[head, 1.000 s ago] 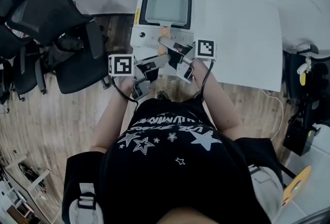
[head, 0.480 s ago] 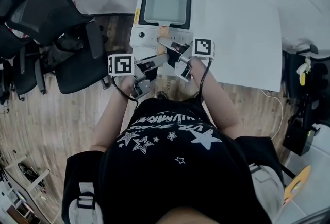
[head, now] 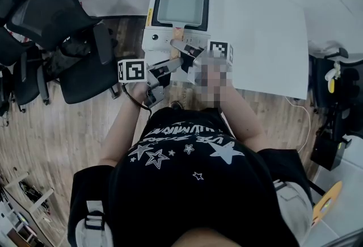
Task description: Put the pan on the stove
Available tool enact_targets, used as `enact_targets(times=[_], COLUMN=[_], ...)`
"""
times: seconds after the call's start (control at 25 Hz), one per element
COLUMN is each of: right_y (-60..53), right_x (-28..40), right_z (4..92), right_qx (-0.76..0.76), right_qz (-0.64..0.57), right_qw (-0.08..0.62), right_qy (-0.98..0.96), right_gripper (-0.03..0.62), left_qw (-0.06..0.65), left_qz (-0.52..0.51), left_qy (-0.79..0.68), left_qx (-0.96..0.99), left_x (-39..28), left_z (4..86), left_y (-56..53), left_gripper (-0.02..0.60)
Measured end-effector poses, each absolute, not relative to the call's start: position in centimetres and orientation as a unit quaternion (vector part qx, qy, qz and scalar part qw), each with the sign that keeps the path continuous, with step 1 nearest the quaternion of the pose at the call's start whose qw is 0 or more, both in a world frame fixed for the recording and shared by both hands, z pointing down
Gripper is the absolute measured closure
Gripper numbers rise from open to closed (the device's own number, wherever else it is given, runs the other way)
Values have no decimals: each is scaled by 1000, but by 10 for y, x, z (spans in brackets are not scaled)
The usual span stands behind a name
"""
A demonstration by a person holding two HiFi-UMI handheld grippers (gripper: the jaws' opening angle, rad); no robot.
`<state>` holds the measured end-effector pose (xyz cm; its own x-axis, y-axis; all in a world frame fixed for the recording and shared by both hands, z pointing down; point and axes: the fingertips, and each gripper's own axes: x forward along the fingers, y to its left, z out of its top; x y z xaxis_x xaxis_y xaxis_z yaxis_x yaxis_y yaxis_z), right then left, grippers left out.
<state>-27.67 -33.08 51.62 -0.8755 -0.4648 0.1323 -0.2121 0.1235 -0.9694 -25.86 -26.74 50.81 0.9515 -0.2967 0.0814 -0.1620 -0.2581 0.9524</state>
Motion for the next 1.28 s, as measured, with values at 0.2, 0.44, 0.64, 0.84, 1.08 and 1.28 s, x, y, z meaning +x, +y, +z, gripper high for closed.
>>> enact_targets(times=[0.2,0.44,0.64,0.84,1.08,1.28], right_y=[-332,-333,-335,-334,-329,-323], right_x=[-279,-279,-282,-290,-287,-284], right_z=[517,519,516,517,516,516], right_qx=[-238,-236,-228,-215,-213,-205], right_qz=[-617,-621,-617,-617,-615,-617], right_qw=[98,96,95,90,85,81], right_qy=[744,741,747,751,754,755], right_gripper=[464,464,448,419,395,393], left_qw=[592,597,597,586,576,581], left_qz=[-53,-66,-68,-71,-78,-75], left_qy=[-161,-163,-168,-180,-186,-191], left_qx=[788,783,781,786,792,788], left_x=[-260,-259,-261,-266,-266,-263], left_z=[511,509,509,510,506,511], left_y=[-270,-271,-274,-279,-276,-266], left_gripper=[454,454,449,405,339,322])
